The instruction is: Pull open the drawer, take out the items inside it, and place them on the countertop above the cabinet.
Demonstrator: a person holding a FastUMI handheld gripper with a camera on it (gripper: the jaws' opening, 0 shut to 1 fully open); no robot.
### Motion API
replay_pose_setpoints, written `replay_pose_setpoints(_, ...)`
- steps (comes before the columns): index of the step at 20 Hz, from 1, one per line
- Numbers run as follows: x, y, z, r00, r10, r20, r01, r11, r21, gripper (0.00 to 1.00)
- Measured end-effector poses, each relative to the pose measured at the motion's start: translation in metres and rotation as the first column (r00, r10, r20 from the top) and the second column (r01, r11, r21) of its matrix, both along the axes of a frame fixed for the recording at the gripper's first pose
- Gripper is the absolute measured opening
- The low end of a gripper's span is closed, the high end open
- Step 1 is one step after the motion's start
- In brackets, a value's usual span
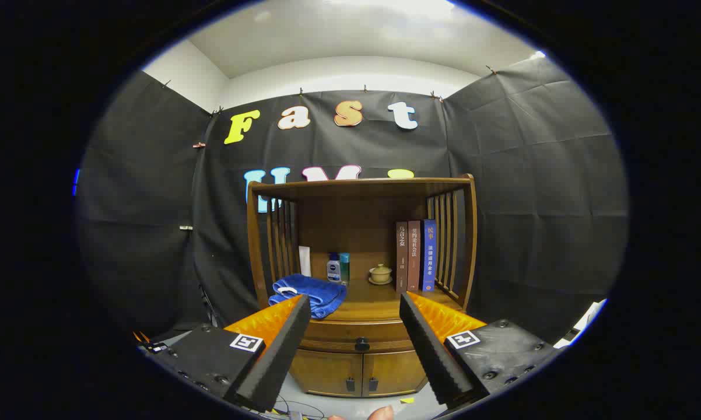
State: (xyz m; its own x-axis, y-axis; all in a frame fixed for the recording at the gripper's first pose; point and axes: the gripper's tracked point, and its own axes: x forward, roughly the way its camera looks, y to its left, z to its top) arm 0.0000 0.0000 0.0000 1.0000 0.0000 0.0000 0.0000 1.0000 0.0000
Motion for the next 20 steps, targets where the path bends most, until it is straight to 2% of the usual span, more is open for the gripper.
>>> replay_pose_setpoints(20,0.0018,0.0064,-0.0081,1.000,0.009,-0.005,-0.009,1.000,-0.003,0.98)
